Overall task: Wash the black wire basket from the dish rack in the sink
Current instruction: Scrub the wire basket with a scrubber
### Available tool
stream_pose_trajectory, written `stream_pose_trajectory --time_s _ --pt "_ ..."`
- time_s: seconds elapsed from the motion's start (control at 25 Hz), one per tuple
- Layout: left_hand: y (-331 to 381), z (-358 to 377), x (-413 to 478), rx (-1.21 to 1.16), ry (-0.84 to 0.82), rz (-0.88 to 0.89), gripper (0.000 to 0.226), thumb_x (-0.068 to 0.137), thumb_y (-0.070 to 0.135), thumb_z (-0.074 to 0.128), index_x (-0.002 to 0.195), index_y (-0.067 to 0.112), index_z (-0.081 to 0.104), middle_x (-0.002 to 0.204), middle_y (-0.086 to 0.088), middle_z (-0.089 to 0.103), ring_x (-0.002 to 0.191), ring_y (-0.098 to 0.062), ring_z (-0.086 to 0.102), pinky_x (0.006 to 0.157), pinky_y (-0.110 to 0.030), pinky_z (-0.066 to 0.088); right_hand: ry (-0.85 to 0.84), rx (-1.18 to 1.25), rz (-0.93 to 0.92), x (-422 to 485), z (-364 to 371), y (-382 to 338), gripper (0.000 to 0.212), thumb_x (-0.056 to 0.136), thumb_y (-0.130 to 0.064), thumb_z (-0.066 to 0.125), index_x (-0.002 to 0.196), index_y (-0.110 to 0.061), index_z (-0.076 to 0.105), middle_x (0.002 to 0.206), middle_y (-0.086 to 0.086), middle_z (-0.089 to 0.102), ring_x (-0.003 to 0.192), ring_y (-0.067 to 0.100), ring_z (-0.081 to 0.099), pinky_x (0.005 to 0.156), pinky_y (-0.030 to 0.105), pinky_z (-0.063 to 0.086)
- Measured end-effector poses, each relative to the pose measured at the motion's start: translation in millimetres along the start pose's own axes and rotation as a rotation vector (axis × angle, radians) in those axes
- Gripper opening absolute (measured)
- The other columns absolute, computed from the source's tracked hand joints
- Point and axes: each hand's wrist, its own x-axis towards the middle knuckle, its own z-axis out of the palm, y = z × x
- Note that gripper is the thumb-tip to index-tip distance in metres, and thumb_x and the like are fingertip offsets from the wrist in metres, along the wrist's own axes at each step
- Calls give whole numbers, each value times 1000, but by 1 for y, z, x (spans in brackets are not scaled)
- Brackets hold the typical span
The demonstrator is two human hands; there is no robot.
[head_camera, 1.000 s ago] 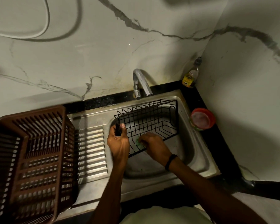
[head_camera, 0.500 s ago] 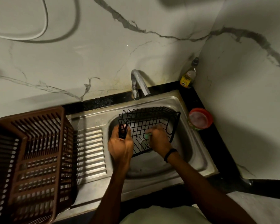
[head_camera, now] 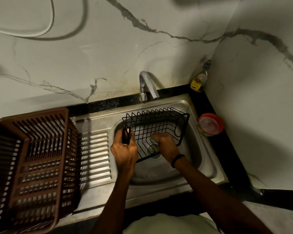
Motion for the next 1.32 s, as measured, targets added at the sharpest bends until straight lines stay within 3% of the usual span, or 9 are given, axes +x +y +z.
stream_pose_trajectory --time_s 0.2,0.36,0.48,0.6,0.72,0.84,0.96,1.12,1.32 --pt "-13 -12 9 26 50 -44 47 95 48 61 111 5 70 93 -5 72 83 -8 67 80 -44 61 -201 -65 -54 -24 -7 5 27 84 7 64 103 -9 75 104 8 73 98 23 68 90 33 55" --pt "-8 -7 5 61 -30 20 32 95 30 64 109 2 71 89 -2 69 81 9 64 75 -27 60 -75 -20 112 -1 -3 8 23 82 4 69 102 -5 74 99 12 72 93 28 69 85 38 57" --pt "-10 -13 16 100 -5 11 22 95 22 68 109 6 71 86 3 69 79 6 64 74 -25 58 -154 11 17 -16 -8 -2 17 83 4 66 95 -4 75 93 11 73 88 23 69 83 32 57" --pt "-15 -17 16 82 17 -35 24 97 24 65 111 5 71 87 7 67 80 5 63 78 -25 58 -178 -27 8 -19 -17 4 22 86 3 64 103 -7 74 102 8 73 97 14 65 89 23 49" --pt "-16 -13 9 83 -38 -11 23 96 18 67 113 3 70 88 3 68 80 7 63 74 -11 53 -59 -33 83 0 -7 6 19 82 2 70 99 -6 73 96 11 72 92 27 69 81 26 53" --pt "-14 -21 14 94 -19 -22 19 95 18 69 110 6 71 85 10 67 80 8 64 73 -17 55 -125 -43 27 -15 -1 1 22 87 2 64 105 -7 73 104 9 72 99 23 68 87 19 48" --pt "-18 -34 12 49 52 -47 16 96 21 67 99 5 70 77 12 64 70 5 62 64 -10 48 -206 -83 17 -29 -17 8 34 89 7 58 114 -12 72 115 6 71 108 19 65 101 26 46" --pt "-24 -33 9 31 16 -82 21 95 25 66 104 6 70 82 13 65 76 3 63 74 -22 53 -66 -134 51 -5 -9 1 23 88 6 59 107 -2 70 107 17 70 102 32 67 92 36 53" --pt "-21 -42 12 18 60 -89 20 92 30 68 104 15 72 86 17 68 80 7 64 77 -25 55 -283 -229 130 -24 -4 -2 27 96 -6 54 119 -11 67 114 7 69 108 20 64 97 26 47"
